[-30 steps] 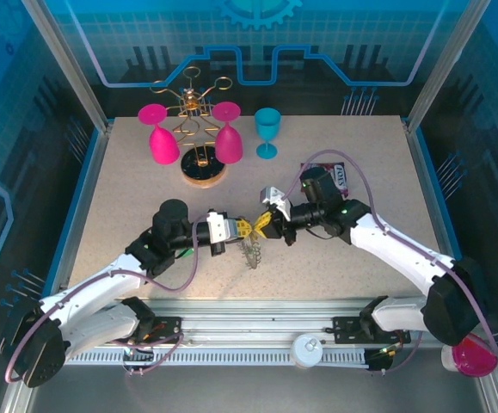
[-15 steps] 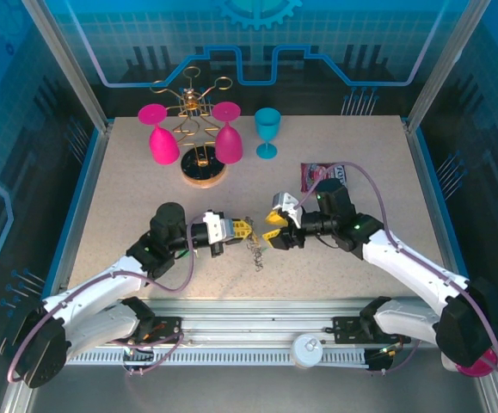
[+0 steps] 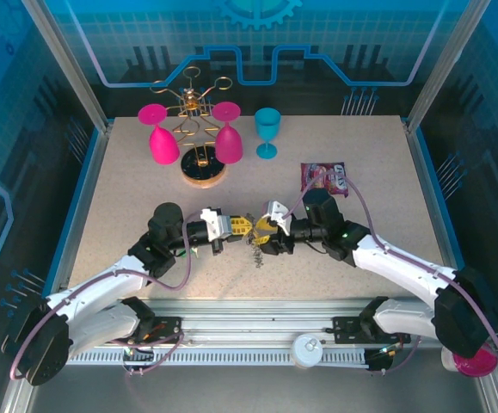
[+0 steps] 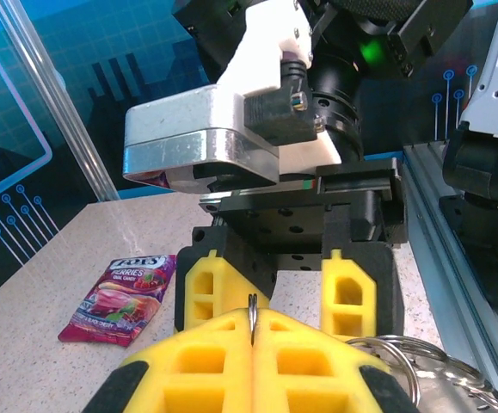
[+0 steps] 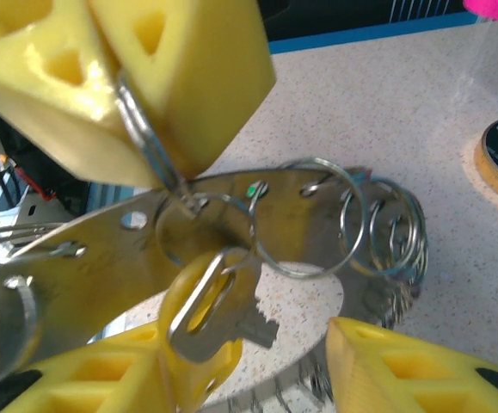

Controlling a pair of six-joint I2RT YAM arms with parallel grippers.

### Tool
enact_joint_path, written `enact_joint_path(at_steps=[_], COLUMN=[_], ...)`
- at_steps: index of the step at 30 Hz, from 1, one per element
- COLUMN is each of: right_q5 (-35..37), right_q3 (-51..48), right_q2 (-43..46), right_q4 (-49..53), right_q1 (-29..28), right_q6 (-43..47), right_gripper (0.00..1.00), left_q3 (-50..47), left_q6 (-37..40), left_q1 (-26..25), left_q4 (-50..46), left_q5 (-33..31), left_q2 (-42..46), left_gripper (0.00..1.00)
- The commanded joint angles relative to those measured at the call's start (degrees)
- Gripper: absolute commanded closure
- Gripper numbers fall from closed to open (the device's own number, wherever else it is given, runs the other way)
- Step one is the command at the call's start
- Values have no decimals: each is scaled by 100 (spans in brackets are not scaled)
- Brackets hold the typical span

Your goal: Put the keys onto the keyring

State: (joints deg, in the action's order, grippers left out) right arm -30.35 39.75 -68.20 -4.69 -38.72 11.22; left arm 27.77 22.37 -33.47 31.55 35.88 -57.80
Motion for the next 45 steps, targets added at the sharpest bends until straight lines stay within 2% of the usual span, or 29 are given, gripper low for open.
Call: enact_joint_path(at_steps=[1, 7, 16, 29, 35, 42, 45], right_q5=[103, 417, 681, 1097, 949, 921, 984], right_q3=[-55, -63, 603, 970, 1234, 1461, 1545], right_q2=[-60, 194, 453, 624, 522, 329, 243], right_q4=[-491, -187, 1249, 2012, 2218, 2295, 2344], right_q1=[-70, -48, -13, -30, -48, -133, -187], right_q6=[-151, 47, 476, 967, 1075, 1110, 1123], right_gripper=[59, 81, 100, 100, 100, 100, 100], left_q3=[-83, -78, 34, 223, 323, 244, 97], left_q6=[-136, -84, 117, 536, 680, 598, 444], left_q1=[46, 58, 70, 86, 78, 79, 91], left_q4=[479, 376, -7, -673, -943, -844, -615], left_q5=[165, 91, 89, -419, -414, -417, -462], left_q2=[-21, 23, -39, -38, -145, -238, -201], left_gripper=[100, 100, 100, 100, 100, 100, 96])
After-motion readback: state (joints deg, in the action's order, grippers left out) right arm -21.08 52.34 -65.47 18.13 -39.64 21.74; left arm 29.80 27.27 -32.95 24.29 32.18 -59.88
